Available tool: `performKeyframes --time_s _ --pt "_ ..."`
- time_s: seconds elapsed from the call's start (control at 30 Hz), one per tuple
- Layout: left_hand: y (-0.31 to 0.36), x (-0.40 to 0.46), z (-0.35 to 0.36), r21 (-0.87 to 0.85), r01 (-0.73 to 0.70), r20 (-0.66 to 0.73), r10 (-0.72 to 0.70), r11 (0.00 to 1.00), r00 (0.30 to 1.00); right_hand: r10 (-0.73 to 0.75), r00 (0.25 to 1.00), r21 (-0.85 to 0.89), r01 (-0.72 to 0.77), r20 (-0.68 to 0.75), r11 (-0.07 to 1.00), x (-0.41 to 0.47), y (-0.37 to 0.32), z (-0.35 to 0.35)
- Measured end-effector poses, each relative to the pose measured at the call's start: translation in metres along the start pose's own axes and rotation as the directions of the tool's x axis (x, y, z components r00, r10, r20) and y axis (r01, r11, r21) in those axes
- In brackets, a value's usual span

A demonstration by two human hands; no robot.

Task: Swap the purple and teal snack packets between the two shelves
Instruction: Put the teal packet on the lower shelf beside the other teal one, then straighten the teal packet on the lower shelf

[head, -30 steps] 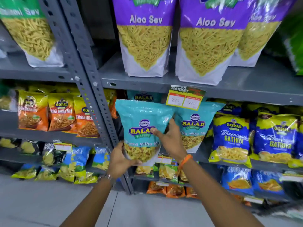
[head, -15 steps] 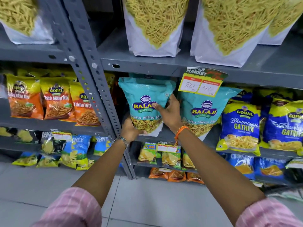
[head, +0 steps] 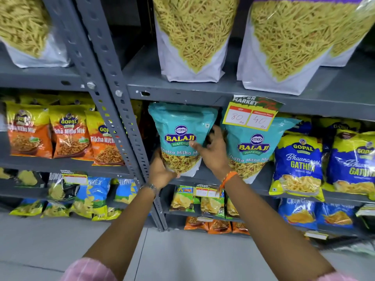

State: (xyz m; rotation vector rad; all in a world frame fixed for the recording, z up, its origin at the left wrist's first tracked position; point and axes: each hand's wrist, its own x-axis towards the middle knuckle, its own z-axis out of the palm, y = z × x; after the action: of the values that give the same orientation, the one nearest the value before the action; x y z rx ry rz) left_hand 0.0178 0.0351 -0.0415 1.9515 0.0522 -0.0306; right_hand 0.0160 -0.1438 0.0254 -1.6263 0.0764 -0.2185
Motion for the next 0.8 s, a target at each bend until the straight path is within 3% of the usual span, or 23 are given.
performKeyframes --time_s 0.2,0.37,0.43,0.53,0.63,0.8 --pt "0.02 -0.081 0.024 -0.096 0.084 -0.018 -0.086 0.992 0.996 0.108 0.994 0.041 -0.106 -0.036 0.993 -0.103 -0.022 -0.053" --pt "0.11 -0.122 0.03 -0.026 -0.216 -0.05 0.215 0.976 0.975 -0.168 0.955 0.03 0.181 -0.244 0.983 -0.123 -0.105 -0.117" --pt "0.16 -0.12 0.029 -0.137 -0.386 -0.1 0.375 0.912 0.921 -0.312 0.901 0.045 0.341 -0.302 0.939 -0.11 -0.146 -0.137" --pt "0.221 -0.102 0.028 -0.197 -0.499 -0.128 0.483 0.844 0.866 -0.467 0.811 0.073 0.521 -0.352 0.851 -0.078 -0.196 -0.157" --pt "0.277 -0.083 0.032 -0.151 -0.566 -0.121 0.553 0.811 0.824 -0.53 0.76 0.072 0.594 -0.376 0.801 -0.039 -0.23 -0.171" --pt "0.315 -0.056 0.048 0.087 -0.522 -0.128 0.529 0.849 0.839 -0.457 0.848 0.107 0.498 -0.268 0.861 0.021 -0.261 -0.186"
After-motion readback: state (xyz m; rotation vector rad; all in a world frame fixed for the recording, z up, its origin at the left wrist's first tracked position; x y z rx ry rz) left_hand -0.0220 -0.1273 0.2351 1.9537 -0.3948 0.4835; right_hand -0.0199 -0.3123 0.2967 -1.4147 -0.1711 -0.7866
